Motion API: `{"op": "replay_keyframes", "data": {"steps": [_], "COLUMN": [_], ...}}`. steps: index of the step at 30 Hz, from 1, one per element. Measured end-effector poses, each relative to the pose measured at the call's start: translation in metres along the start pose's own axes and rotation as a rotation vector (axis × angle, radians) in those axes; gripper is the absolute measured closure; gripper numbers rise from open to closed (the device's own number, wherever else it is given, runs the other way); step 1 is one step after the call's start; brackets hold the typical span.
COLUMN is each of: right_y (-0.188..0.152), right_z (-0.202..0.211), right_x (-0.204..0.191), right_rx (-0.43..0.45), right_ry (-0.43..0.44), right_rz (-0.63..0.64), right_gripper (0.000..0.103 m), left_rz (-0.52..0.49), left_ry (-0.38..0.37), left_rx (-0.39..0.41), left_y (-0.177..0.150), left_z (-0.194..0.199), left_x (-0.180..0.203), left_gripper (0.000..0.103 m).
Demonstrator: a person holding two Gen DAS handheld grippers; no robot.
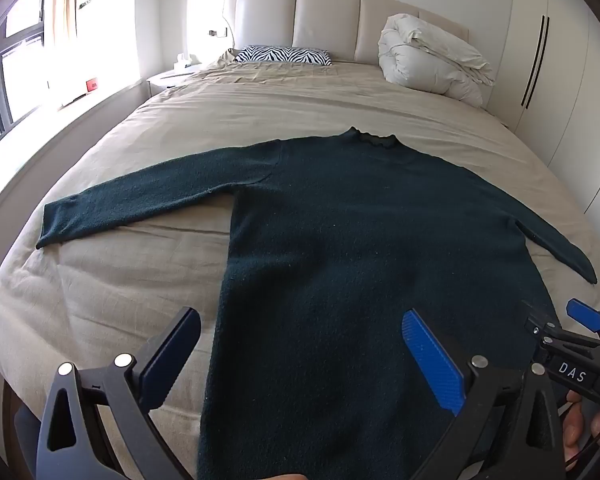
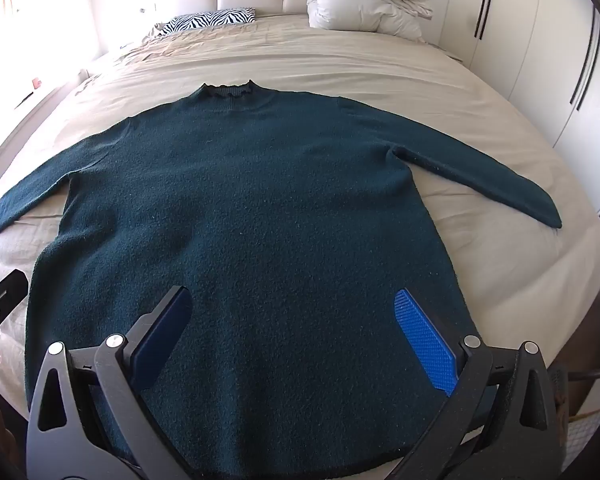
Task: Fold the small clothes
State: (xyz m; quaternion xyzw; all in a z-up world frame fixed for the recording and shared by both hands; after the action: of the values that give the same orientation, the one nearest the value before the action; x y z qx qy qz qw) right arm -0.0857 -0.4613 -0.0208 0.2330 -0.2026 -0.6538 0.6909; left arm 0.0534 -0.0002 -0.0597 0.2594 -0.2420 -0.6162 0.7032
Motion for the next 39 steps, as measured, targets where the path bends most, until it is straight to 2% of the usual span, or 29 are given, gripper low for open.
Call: {"op": "replay_keyframes", "data": {"steps": [39], "right_y": [-0.0019], "right_z": [-0.0036], "right_x": [-0.0042], "right_rx": [-0.015], "right_ry": [-0.004], "right_rz": [0.003], "right_gripper": [0.000], "left_rz": [-0.009], "left_ry": [-0.010], "left_rx": [-0.001], "left_y": [-0.0027], "left_z": [-0.0061], "left_x": [0.0048], "left_gripper": [0.000]}}
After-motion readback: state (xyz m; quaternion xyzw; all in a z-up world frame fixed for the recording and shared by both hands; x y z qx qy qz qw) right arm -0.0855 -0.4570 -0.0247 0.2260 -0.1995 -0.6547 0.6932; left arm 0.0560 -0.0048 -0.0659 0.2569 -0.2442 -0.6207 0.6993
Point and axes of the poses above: each gripper's, at about its wrist camera, not at the fingertips, and z roughly against the way its jaws point, x to its right, y to its top, the point moved 8 cm from there along -z, roughly the way its jaws point, and after that the axes turned 4 degrees about y, right-handed, at the moved point
